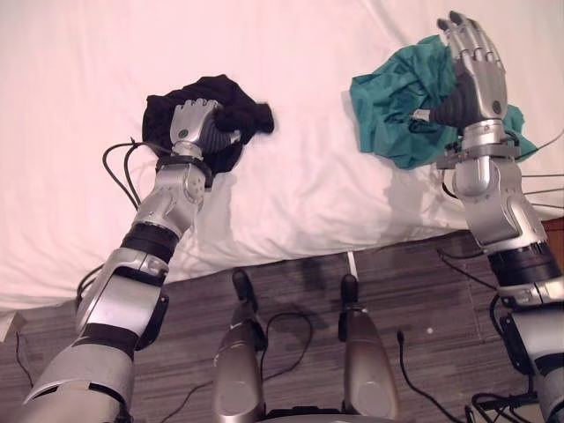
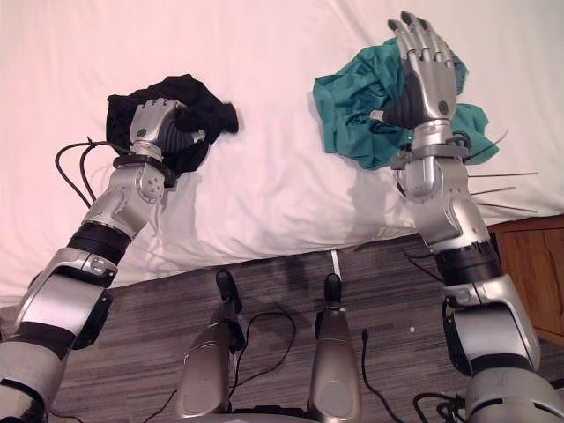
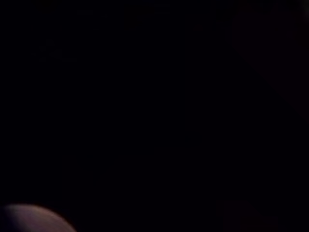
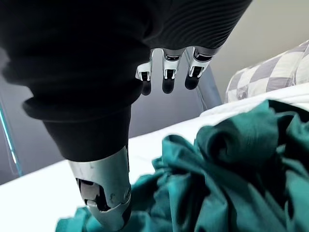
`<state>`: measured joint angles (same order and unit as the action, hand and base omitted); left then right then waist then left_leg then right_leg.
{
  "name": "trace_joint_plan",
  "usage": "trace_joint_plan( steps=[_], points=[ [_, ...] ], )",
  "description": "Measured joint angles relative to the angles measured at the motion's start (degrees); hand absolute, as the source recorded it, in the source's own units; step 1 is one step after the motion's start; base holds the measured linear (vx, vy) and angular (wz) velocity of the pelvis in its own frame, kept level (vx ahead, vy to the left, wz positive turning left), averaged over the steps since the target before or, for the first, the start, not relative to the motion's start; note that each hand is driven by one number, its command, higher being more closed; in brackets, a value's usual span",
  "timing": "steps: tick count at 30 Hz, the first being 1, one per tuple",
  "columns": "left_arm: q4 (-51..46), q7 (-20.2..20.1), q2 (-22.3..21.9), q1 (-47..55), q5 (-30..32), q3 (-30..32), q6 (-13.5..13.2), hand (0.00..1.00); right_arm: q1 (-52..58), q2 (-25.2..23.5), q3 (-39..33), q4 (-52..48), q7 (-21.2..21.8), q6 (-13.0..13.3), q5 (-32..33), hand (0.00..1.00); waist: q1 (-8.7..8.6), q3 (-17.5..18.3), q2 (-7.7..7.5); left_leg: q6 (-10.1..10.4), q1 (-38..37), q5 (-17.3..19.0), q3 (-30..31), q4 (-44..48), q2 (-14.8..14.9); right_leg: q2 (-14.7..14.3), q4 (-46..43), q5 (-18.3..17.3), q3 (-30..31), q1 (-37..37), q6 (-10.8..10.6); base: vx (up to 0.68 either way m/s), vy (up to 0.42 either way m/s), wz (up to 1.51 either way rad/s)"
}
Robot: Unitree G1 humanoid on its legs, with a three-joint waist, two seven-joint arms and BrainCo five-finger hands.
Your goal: Tidy the bed and pick cloth on bed and put in laundry
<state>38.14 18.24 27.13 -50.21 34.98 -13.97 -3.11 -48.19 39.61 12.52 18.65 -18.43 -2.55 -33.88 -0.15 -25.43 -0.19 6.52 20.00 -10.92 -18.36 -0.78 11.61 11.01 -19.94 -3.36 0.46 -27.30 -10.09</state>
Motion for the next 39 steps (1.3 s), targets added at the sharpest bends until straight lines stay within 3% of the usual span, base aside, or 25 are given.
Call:
trace_joint_plan(
  steps=[1,6,10,16,18,21,23,26,28,32,37,39],
  points=[
    [-2.02,0.67,-0.79,1.39,-1.42,1.29,-0.89,1.00,-1.08,0.41,0.77,3.27,0.09,-0.06,-0.09,1.00,0.19,-0.24,0.44,-0.21,0.25,-0.17,0.51,-0.09,-0.29,0.33,0.00,-0.04,-0.43,0.04,-0.06,0.09,-0.017,0.18],
    [-8.57,1.20,-3.66,8.09,-9.75,5.63,-4.81,1.00,-5.94,1.01,1.54,18.90,1.50,0.21,2.18,1.00,1.23,-1.02,2.20,-0.30,-0.21,-0.24,1.16,-0.48,-1.44,1.54,0.00,-0.37,-1.22,0.80,-0.54,0.09,-0.020,0.11],
    [-11.88,0.56,-5.41,14.39,-12.57,6.26,-5.11,1.00,-7.04,1.45,0.74,25.28,3.16,0.46,4.60,1.00,1.24,-0.76,3.91,-0.30,-2.90,-0.23,2.57,-1.51,-2.03,2.24,0.32,-1.09,-2.59,4.17,-1.39,0.09,-0.035,0.15],
    [-19.07,-2.06,-7.35,26.25,-16.41,7.57,-6.13,1.00,1.40,-0.54,-12.97,26.67,4.69,0.45,9.04,1.00,1.44,-0.61,4.36,-0.45,-8.24,-0.34,4.32,-4.47,-3.40,3.23,2.36,-2.20,-4.70,10.58,-1.77,0.08,-0.026,0.17],
    [-20.29,-3.43,-8.44,30.55,-16.56,8.17,-6.13,1.00,9.11,-3.57,-18.45,20.59,4.58,-0.17,10.81,1.00,1.09,0.04,4.18,-0.59,-10.49,-0.18,4.90,-4.56,-3.83,3.53,4.17,-2.21,-5.37,14.20,-1.79,0.11,-0.005,0.13],
    [-20.16,-5.15,-10.02,36.62,-17.56,10.75,-6.03,1.00,22.16,-11.56,-23.69,10.64,3.68,-0.18,13.50,1.00,0.50,4.29,3.00,-0.60,-11.86,-0.15,4.78,-4.64,-3.84,3.39,6.23,-2.28,-5.58,16.49,-1.90,0.12,-0.033,-0.02],
    [-19.27,-6.62,-12.43,41.50,-19.33,14.50,-4.35,1.00,32.68,-20.57,-27.02,4.28,3.58,0.04,16.01,1.00,-0.86,7.01,1.50,-0.55,-15.56,-0.12,4.36,-4.65,-3.80,3.28,7.57,-2.28,-5.39,20.52,-1.89,0.14,-0.052,-0.17],
    [-18.78,-7.08,-15.86,46.95,-23.49,18.29,-2.13,1.00,44.73,-29.25,-29.00,0.26,3.70,1.18,21.63,1.00,-2.26,12.33,-0.24,-0.30,-17.91,0.07,3.90,-4.65,-3.56,2.93,9.91,-2.29,-5.12,23.47,-1.88,0.09,-0.047,-0.17],
    [-18.29,-7.05,-17.81,48.59,-26.05,19.50,-1.77,1.00,49.78,-32.11,-30.06,-0.02,4.27,1.55,24.12,1.00,-2.43,13.46,-0.38,0.63,-19.58,0.85,3.82,-4.69,-3.20,2.64,10.36,-2.38,-4.78,24.84,-1.70,0.01,-0.012,-0.18],
    [-18.64,-7.58,-22.42,54.61,-35.61,21.40,-1.85,1.00,61.50,-37.75,-28.43,0.19,7.92,2.08,36.17,1.00,-2.40,15.72,-0.42,0.67,-22.65,3.73,3.74,-4.99,-2.20,1.65,11.55,-2.46,-4.03,27.21,-1.27,-0.08,0.022,-0.15],
    [-20.27,-9.56,-27.00,63.08,-45.99,23.25,-2.20,1.00,66.39,-38.17,-18.42,1.94,13.33,2.23,37.79,1.00,-1.91,18.04,-0.63,0.84,-22.54,4.44,5.22,-5.13,-2.38,1.72,12.75,-2.50,-5.47,28.84,-1.02,-0.10,0.016,0.14],
    [-19.63,-9.52,-28.38,65.90,-48.84,23.25,-1.73,1.00,65.56,-38.21,-14.67,5.71,14.57,2.30,36.98,1.00,-0.53,19.44,-0.52,1.00,-19.46,4.31,11.03,-5.10,-3.17,2.21,13.08,-2.50,-10.41,30.24,-1.01,-0.09,-0.004,0.95]
  ],
)
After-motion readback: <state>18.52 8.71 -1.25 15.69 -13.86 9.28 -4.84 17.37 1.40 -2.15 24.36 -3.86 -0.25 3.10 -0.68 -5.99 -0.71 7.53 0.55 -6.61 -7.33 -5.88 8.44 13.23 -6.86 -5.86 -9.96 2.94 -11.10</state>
